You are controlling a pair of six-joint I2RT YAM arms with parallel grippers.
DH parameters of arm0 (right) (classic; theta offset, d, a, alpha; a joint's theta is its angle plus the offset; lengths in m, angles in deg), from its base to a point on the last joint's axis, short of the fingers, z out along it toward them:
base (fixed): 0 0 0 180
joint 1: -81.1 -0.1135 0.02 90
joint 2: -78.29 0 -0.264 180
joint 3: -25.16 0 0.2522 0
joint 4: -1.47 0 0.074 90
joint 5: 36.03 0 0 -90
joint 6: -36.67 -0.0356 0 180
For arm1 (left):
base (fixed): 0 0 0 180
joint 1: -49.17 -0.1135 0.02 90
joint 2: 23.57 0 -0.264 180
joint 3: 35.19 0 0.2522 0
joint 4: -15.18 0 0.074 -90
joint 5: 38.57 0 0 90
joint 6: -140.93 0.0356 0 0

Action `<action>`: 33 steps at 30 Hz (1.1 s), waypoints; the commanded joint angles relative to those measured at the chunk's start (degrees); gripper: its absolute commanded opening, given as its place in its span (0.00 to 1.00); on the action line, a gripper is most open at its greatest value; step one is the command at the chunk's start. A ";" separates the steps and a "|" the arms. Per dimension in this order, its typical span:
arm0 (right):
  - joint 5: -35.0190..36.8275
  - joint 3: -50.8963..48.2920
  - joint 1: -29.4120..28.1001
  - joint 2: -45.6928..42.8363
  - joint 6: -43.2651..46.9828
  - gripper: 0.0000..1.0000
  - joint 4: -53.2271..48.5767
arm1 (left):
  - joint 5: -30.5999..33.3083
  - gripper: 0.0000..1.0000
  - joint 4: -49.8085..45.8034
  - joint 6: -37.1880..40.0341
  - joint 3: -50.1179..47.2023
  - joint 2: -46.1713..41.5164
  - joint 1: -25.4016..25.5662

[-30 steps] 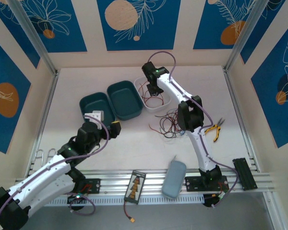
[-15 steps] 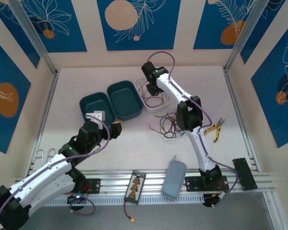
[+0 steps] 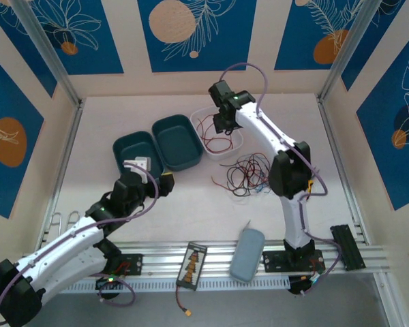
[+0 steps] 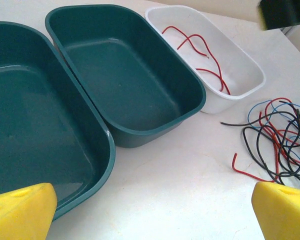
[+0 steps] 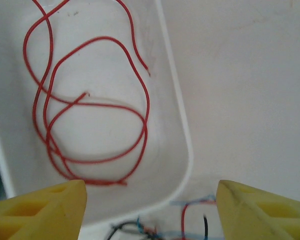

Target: Untangle the cables

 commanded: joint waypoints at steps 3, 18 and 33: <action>-1.53 -13.80 0.48 -11.21 -7.66 0.74 3.73 | -0.89 1.00 2.90 -0.21 -0.31 1.29 -0.49; -6.78 -43.06 -4.31 -31.82 -20.39 0.71 11.80 | -0.95 1.00 8.58 -3.67 0.90 10.61 -0.63; -1.95 -44.68 -16.82 -19.89 -22.54 0.63 18.95 | -0.16 1.00 8.68 -9.27 2.59 15.57 -1.43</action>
